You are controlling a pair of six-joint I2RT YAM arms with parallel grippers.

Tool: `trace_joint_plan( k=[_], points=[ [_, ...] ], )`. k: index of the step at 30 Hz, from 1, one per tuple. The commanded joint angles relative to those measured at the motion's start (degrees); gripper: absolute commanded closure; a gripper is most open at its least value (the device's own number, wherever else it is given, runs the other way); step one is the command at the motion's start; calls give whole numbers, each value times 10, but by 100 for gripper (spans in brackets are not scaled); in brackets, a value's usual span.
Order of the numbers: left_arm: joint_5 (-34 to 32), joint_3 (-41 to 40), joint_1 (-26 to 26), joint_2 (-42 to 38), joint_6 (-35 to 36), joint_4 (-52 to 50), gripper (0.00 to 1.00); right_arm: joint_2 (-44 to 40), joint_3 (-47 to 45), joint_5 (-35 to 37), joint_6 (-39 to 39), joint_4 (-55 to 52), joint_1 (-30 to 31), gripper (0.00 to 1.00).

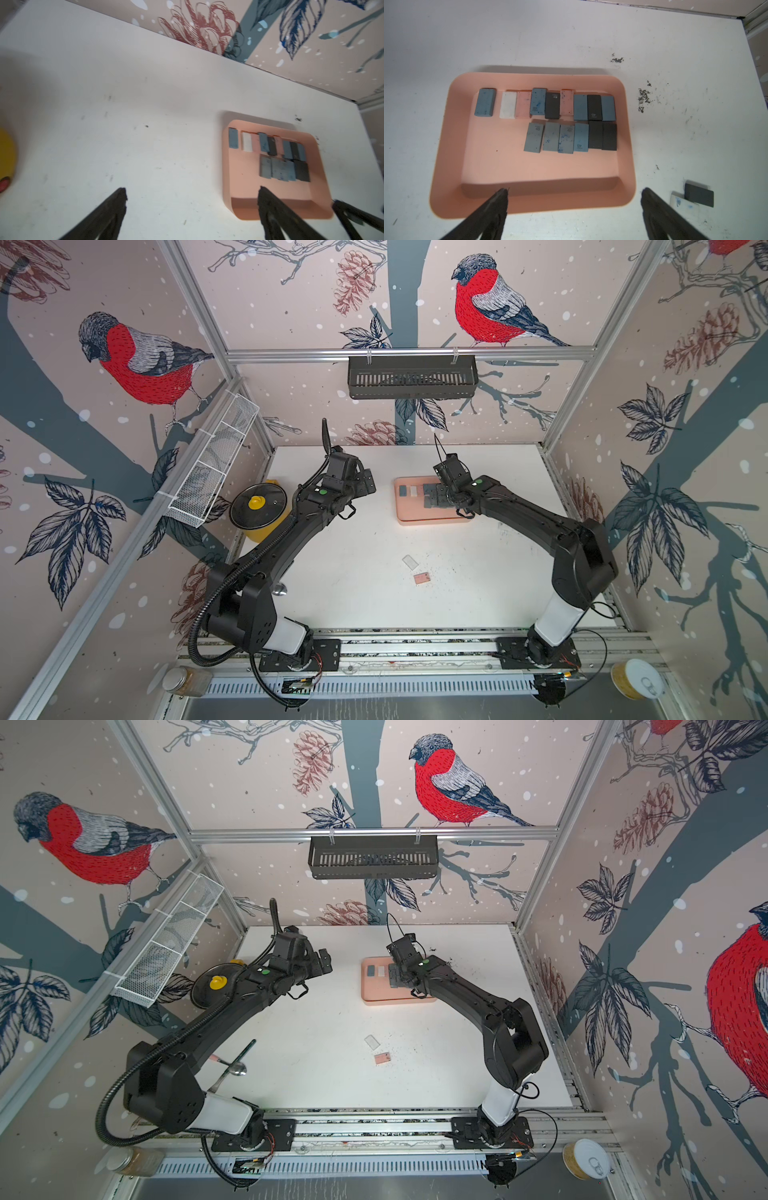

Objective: Put the eraser in the storage box
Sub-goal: Pick up the eraser from the center of the board.

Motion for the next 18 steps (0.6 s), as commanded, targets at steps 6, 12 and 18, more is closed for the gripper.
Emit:
trace_joint_plan(
  k=[6, 12, 18],
  points=[
    [-5, 26, 14, -13, -1, -112, 2, -66, -49, -34, 5, 11, 2, 1],
    [136, -56, -8, -55, -76, -92, 2, -94, -64, -34, 7, -11, 8, 1],
    [210, -188, -99, -88, -219, 31, 2, -135, -115, -49, 33, -18, 8, 1]
  ],
)
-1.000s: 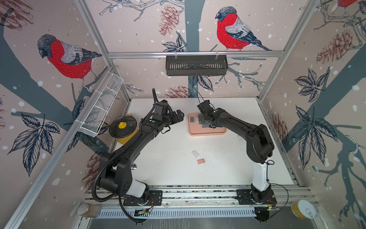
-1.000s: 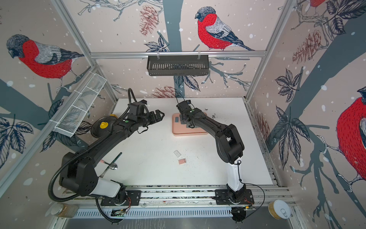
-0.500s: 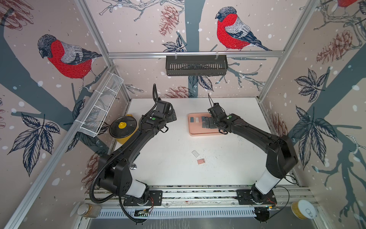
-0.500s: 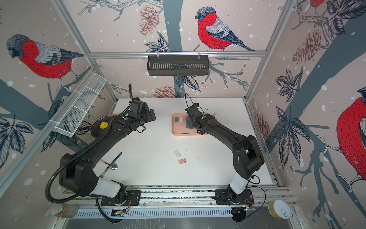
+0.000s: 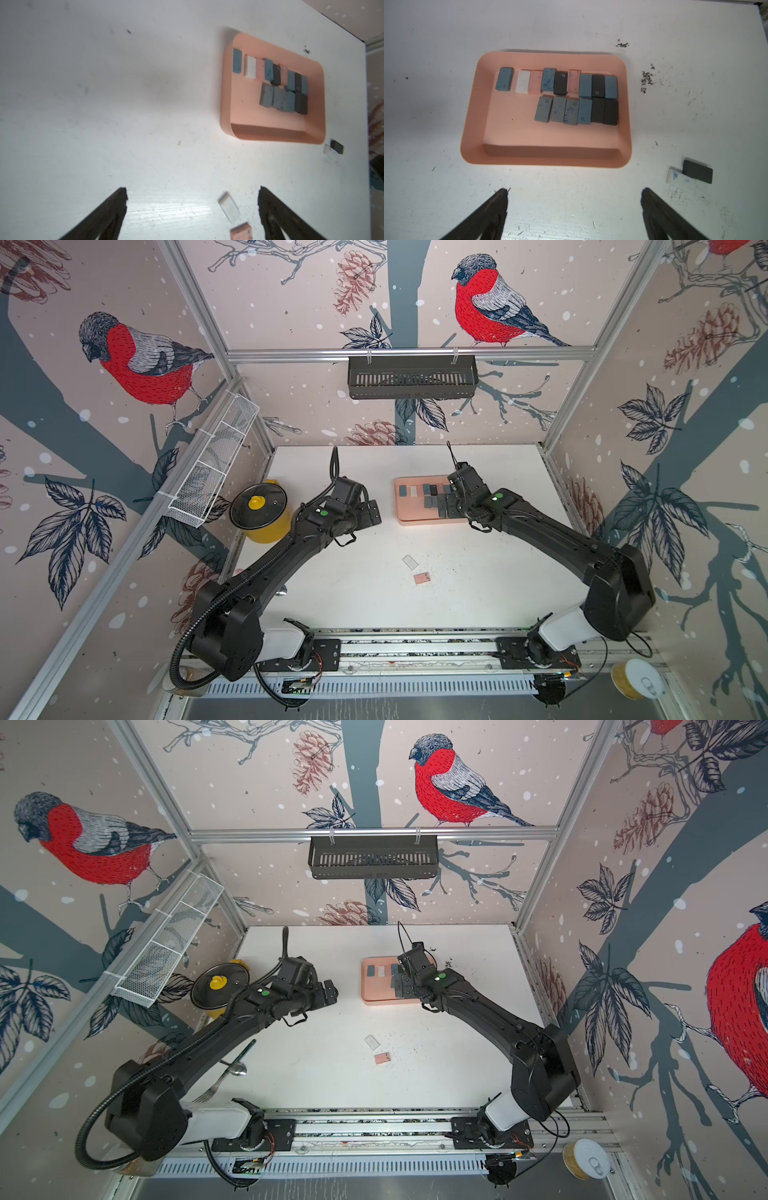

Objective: Put the eraser in the storage box
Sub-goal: Pick up the eraser from the center of the board.

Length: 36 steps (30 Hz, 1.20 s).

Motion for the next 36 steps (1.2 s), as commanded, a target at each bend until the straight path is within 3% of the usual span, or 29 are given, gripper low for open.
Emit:
trace_joint_plan(
  k=[1, 7, 16, 22, 36],
  points=[
    [61, -44, -34, -3, -123, 83, 2, -22, -25, -3, 30, -12, 0, 1],
    [71, -59, -98, 34, -236, 107, 3, -60, -57, 12, 82, -32, -2, 1],
    [79, -40, -118, 81, -334, 72, 3, -129, -91, 35, 117, -13, -2, 1],
    [72, -33, -141, 130, -415, 87, 3, -176, -127, 22, 95, 22, -5, 1],
    [49, 129, -197, 294, -467, -1, 15, -212, -175, -72, 38, 59, -73, 1]
  ],
)
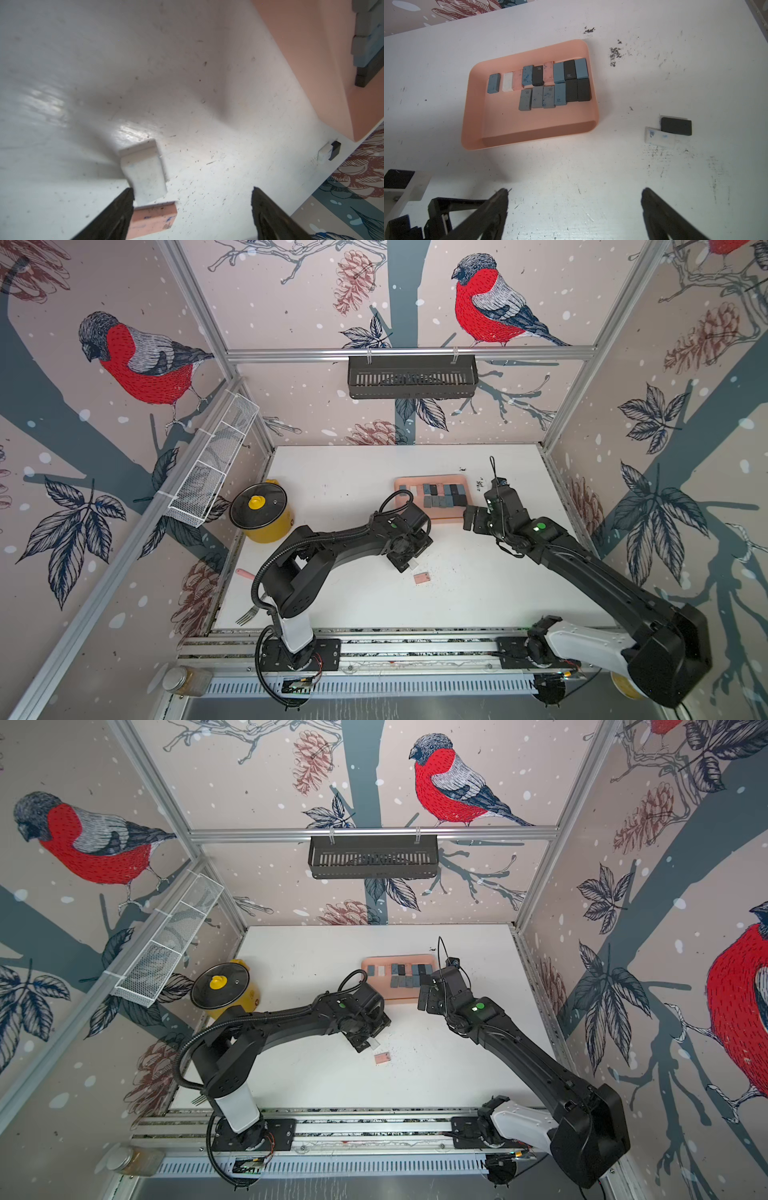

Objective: Put the eraser in the storage box
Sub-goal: Pick up the eraser from the center of the board.

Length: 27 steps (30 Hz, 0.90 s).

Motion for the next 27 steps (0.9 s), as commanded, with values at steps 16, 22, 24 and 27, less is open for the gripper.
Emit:
trace_joint_plan(
  k=[16, 22, 24, 27],
  points=[
    [-29, 35, -6, 26, -8, -132, 22, -27, -37, -56, -50, 71, -45, 1],
    [-25, 42, -6, 38, 7, -128, 33, -19, -30, -66, -51, 67, -46, 1],
    [-29, 42, -6, 40, 16, -130, 33, -21, -28, -65, -53, 67, -47, 1],
    [-36, 42, -4, 45, 35, -132, 33, -21, -27, -66, -52, 68, -47, 1]
  ],
)
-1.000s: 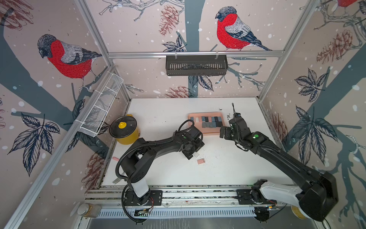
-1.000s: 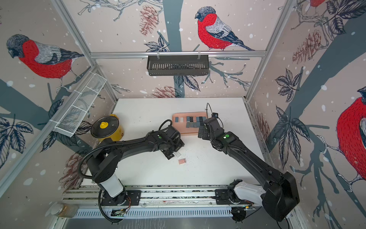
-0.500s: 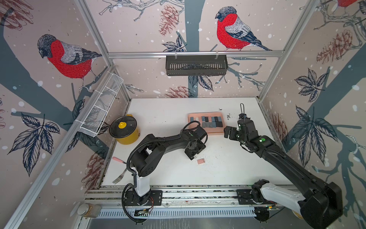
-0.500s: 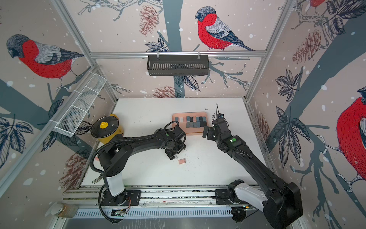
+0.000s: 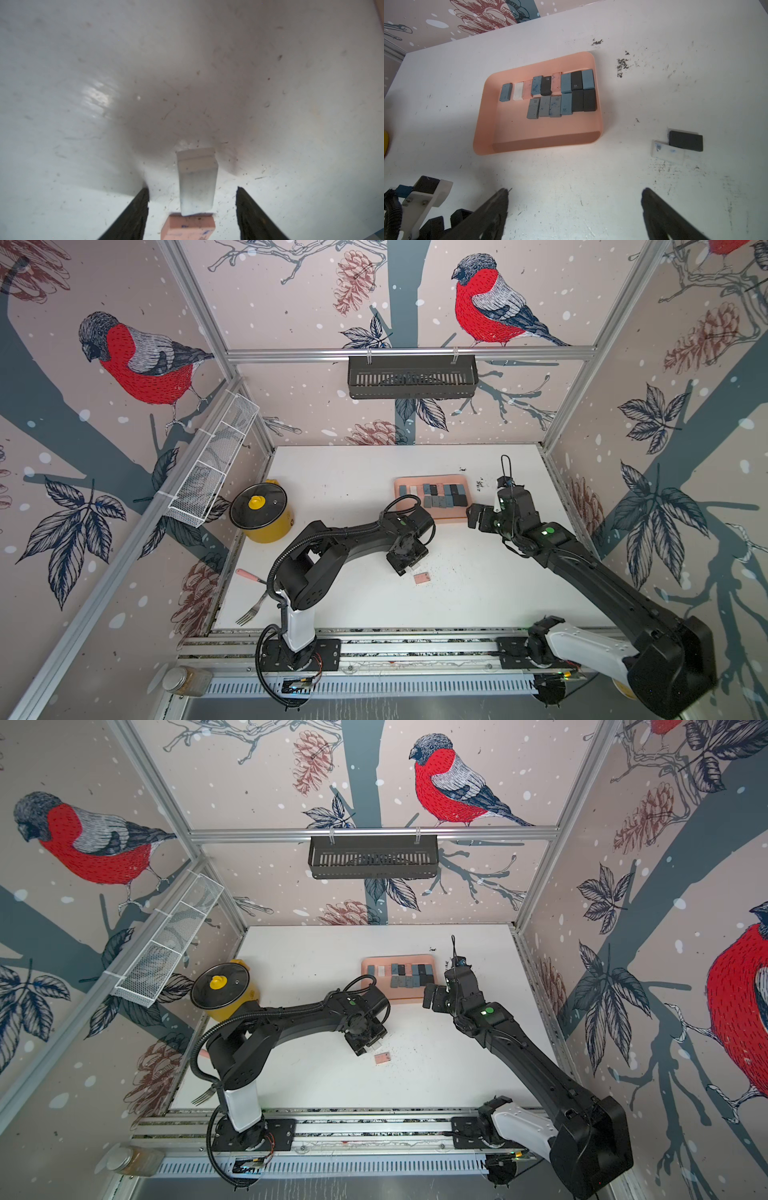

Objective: Put the eraser in the storage box
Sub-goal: Pick up the eraser from the center of the board.

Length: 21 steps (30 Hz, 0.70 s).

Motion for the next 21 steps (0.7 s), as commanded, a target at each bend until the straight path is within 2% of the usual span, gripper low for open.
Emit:
trace_joint_plan(
  k=[1, 9, 13, 17, 21],
  points=[
    [-21, 3, 3, 8, 25, -22, 34, -1, 5, -4, -6, 7, 0, 1],
    [-51, 39, 7, 50, 104, -56, 47, -6, 4, 1, -4, 6, -1, 1],
    [-42, 39, 7, 70, 134, -59, 52, -14, 3, 6, -3, 8, -4, 1],
    [-40, 32, 4, 78, 164, -58, 54, -25, -4, 11, -2, 15, -8, 1],
    [-65, 35, -1, 81, 205, -70, 56, -33, -10, 10, -1, 18, -14, 1]
  ],
)
